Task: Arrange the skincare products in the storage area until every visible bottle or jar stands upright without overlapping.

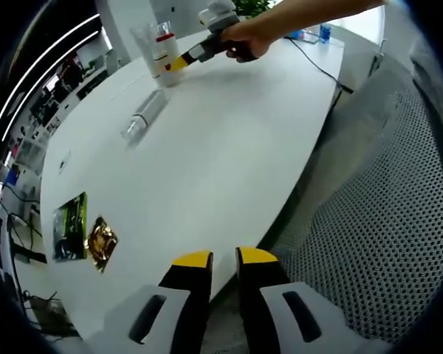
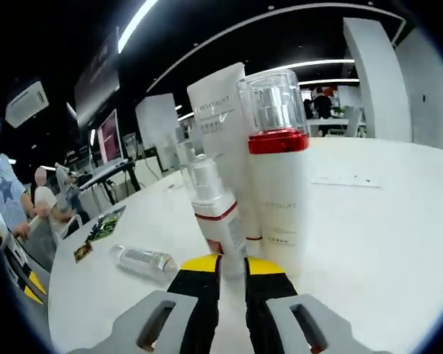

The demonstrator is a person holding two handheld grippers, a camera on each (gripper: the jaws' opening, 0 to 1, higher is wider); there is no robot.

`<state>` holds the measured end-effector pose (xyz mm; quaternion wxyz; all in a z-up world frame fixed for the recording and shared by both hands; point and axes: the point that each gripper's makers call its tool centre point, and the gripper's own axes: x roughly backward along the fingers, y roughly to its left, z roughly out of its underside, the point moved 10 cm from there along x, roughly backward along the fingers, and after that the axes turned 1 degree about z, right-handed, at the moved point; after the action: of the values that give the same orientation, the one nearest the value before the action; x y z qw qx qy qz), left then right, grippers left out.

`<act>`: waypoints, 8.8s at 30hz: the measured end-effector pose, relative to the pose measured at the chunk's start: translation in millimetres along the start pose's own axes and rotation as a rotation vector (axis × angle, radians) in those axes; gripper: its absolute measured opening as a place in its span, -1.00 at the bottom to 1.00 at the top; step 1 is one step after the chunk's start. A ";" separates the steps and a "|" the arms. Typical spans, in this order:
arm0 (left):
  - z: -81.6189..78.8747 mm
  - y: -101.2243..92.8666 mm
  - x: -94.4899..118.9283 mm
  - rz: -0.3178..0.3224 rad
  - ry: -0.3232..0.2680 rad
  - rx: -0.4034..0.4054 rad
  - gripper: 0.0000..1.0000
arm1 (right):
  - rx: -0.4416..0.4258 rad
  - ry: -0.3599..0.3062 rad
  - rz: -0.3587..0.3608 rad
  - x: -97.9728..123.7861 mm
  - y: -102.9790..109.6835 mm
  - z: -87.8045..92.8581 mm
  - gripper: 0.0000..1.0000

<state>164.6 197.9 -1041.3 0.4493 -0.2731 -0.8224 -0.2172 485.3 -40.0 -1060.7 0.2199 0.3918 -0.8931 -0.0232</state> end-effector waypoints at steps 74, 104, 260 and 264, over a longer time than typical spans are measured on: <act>-1.4 -9.4 -4.4 0.066 -0.009 0.083 -0.66 | 0.917 0.640 -0.475 -65.7 137.3 2.9 -0.70; -12.7 -11.9 6.6 0.130 -0.150 0.168 -0.70 | 0.203 0.303 -0.332 101.4 186.4 37.6 -0.75; -67.8 -34.5 38.6 0.614 -0.697 0.534 -0.68 | -0.390 0.034 -0.535 183.1 217.9 14.0 -0.70; -66.3 -30.0 40.8 0.498 -0.703 0.492 -0.69 | -0.441 0.049 -0.489 177.0 218.1 15.2 -0.69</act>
<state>168.1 145.6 -976.4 0.2344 -0.4039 -0.8607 0.2027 223.1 -16.8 -961.5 0.3089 0.5380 -0.7405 -0.2585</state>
